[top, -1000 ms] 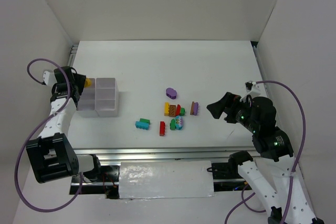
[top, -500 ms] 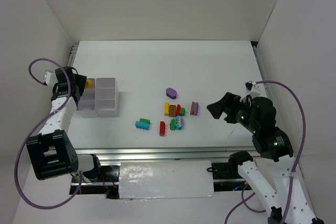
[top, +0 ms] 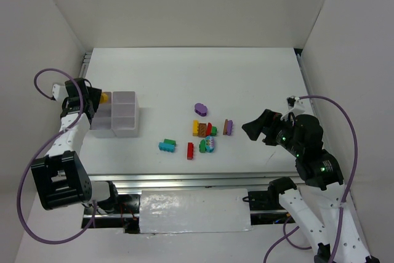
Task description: Sort the legos into containers by color
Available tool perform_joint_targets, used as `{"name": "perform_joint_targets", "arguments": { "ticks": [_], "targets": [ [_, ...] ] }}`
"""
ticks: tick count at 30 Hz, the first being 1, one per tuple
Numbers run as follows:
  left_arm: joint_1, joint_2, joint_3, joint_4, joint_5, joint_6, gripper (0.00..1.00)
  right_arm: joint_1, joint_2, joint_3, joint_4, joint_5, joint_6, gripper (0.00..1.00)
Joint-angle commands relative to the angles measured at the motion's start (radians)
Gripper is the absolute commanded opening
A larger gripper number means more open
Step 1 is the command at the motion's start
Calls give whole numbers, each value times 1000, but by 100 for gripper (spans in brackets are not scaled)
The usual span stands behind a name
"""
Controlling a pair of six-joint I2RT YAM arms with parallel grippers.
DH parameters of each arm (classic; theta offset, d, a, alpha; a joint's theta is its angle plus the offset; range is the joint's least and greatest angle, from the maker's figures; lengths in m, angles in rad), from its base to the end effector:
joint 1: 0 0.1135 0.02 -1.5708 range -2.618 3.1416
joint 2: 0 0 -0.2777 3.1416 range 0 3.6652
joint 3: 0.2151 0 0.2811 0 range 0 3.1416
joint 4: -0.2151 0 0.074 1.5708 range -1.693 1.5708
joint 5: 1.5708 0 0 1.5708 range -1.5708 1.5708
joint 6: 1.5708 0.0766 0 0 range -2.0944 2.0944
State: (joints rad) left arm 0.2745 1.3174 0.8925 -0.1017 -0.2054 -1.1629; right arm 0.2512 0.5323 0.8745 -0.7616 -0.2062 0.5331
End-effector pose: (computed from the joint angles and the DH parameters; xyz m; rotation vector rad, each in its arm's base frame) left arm 0.3366 0.1110 0.2489 -1.4749 1.4971 -0.3235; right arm 0.1466 0.0538 0.3424 0.1515 2.0460 0.7035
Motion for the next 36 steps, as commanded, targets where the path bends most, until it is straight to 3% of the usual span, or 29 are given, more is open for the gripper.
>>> {"name": "perform_joint_targets", "arguments": {
  "ticks": [1,8,30,36],
  "targets": [
    [6,-6,2,51,-25,-27,56,8,-6,-3,51,-16,-13,100],
    [6,-21,-15,91,-26,-26,62,8,-6,-11,56,-21,-13,100],
    [8,17,-15,105,-20,-37,65,14,-14,-16,56,-15,-15,100],
    [9,-20,3,56,-31,-23,74,19,-6,-14,58,-15,-16,100]
  ]
}}
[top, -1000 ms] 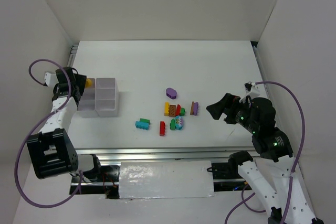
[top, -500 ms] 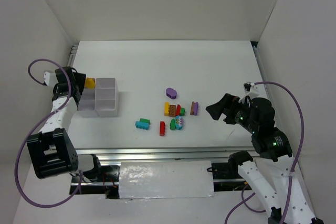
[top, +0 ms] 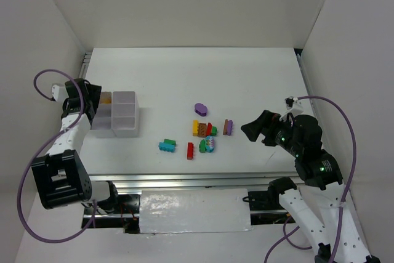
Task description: Sort the legos into containers by color
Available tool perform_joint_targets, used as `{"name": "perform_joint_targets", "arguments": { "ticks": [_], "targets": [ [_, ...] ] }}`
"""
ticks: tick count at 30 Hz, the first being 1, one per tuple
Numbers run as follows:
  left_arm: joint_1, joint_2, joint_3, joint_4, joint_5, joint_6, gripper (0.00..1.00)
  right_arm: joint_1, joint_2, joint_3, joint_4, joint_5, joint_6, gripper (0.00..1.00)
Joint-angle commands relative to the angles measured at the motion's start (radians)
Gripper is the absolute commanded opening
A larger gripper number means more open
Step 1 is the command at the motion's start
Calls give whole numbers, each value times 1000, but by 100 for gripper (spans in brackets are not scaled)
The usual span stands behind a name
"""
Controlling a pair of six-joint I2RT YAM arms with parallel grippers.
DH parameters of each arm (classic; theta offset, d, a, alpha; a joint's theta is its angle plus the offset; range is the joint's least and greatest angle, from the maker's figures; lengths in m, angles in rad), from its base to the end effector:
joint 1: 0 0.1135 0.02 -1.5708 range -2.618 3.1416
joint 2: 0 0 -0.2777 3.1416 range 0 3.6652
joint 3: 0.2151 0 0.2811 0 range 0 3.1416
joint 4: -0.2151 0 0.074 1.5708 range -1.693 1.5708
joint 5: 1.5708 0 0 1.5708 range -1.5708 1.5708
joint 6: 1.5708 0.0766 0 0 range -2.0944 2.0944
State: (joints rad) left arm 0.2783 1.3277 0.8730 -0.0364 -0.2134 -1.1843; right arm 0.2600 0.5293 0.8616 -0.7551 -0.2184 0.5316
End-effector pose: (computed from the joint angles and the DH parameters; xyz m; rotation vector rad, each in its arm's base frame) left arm 0.3393 0.1138 0.2461 -1.4764 1.4472 -0.3424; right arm 0.1465 0.0561 0.3390 0.1337 2.0530 0.7192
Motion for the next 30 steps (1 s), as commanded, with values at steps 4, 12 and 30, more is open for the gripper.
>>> {"name": "perform_joint_targets", "arguments": {
  "ticks": [4,12,30],
  "targets": [
    [-20,-87,92,-83,-18,70,88,12,-2,-3,53,-2,-12,99],
    [-459,0,414,-350,-179,380,99,13,-3,22,28,62,21,100],
    [-1030,533,541,-398,-97,558,87,21,-8,31,0,62,1,100]
  ]
}}
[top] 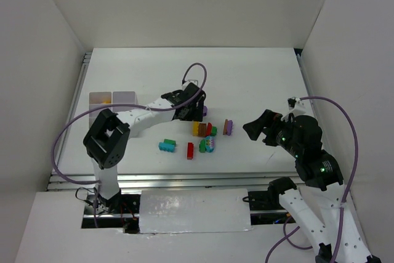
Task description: Sort the legos into containers by color
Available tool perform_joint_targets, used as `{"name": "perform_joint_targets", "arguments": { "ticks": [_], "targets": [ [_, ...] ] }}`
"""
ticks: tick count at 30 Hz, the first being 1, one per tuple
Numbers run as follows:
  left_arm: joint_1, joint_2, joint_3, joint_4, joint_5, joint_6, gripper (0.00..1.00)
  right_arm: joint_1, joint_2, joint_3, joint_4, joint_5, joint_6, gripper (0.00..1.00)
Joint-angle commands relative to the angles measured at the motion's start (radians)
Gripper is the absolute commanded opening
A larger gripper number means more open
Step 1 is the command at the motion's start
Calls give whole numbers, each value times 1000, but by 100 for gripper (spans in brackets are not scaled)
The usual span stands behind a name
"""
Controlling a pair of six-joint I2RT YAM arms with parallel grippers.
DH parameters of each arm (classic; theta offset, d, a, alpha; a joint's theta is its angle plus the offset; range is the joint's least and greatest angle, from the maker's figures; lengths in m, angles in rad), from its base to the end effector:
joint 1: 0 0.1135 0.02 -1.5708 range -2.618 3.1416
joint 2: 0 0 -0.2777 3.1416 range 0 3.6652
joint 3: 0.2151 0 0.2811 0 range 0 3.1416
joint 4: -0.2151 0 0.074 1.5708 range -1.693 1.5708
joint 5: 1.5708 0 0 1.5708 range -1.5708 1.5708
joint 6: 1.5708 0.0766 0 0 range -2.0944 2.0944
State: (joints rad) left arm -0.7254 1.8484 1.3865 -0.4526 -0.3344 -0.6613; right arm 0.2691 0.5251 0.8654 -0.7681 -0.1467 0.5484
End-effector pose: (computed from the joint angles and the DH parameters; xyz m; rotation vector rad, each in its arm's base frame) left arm 0.3594 -0.2850 0.1959 -0.0615 2.4268 -0.2128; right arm 0.1463 0.0520 0.3388 0.1899 2.0486 0.6639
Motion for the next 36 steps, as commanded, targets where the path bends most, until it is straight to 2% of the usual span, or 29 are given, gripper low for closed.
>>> {"name": "perform_joint_targets", "arguments": {
  "ticks": [1,9,14,17,28,29,32,34,35,36],
  "targets": [
    [-31,23,31,19,28,37,86,13,-1,27,16,-13,-18,100],
    [-45,84,25,3,37,17,77,12,-5,23,18,-19,-22,100],
    [-45,104,14,-4,25,2,76,12,-7,21,20,-28,-24,100],
    [-45,115,9,-8,17,-4,65,12,-8,21,18,-25,-25,100],
    [-45,140,12,3,23,-3,63,12,-13,14,24,-25,-27,100],
    [-45,144,14,0,21,-3,58,13,-14,14,23,-25,-27,100],
    [-45,150,11,3,28,2,53,13,-14,12,26,-25,-27,100],
    [-45,153,14,-1,20,2,44,12,-14,12,26,-27,-27,99],
    [-45,152,13,-3,17,2,37,13,-16,12,24,-25,-27,100],
    [-45,150,13,-4,15,0,34,12,-14,11,26,-25,-27,100]
  ]
}}
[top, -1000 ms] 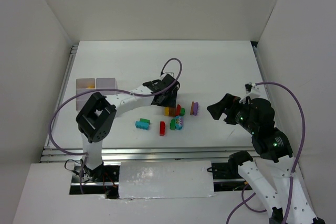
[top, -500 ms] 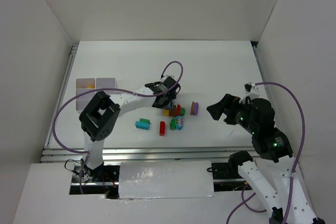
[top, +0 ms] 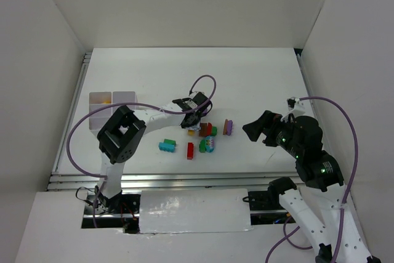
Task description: Sort the legos into containers by color
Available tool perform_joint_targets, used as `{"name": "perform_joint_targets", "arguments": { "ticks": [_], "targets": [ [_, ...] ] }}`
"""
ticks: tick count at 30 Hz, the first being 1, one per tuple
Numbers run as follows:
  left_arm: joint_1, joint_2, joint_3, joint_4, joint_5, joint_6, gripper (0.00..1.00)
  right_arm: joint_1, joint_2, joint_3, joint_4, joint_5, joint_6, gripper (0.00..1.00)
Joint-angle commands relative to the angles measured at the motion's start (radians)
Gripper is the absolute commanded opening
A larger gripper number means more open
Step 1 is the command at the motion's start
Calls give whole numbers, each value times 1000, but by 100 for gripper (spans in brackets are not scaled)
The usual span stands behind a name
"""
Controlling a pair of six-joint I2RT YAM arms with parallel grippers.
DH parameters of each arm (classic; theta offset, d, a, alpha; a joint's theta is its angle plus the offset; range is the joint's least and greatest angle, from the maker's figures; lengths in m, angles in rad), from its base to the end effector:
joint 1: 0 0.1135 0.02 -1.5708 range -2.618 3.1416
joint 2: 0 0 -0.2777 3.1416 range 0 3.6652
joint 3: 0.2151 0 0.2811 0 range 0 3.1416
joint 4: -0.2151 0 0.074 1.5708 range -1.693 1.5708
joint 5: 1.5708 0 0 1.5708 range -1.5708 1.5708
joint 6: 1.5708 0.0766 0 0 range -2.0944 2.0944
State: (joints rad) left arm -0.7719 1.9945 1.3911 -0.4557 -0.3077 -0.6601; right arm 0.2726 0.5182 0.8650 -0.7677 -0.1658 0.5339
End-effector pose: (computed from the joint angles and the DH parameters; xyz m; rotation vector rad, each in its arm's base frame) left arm 0.3503 -0.3086 0.1320 0.0393 2.5574 -0.1398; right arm 0.1441 0.0534 0.3397 0.1575 2.0453 0.6774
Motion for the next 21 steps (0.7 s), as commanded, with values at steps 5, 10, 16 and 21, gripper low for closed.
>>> {"name": "perform_joint_targets", "arguments": {
  "ticks": [5,10,16,21],
  "targets": [
    [2,-29,-1,-1,-14,-1,20,8,-9,8,28,-8,-12,100],
    [8,-114,-17,-35,-79,-16,0,10,-7,2,38,-9,-12,99],
    [135,-362,-58,-73,-134,-53,0,11,2,19,25,-9,-14,99],
    [310,-571,-96,-123,-140,-127,0,14,9,26,30,-17,-12,100]
  ]
}}
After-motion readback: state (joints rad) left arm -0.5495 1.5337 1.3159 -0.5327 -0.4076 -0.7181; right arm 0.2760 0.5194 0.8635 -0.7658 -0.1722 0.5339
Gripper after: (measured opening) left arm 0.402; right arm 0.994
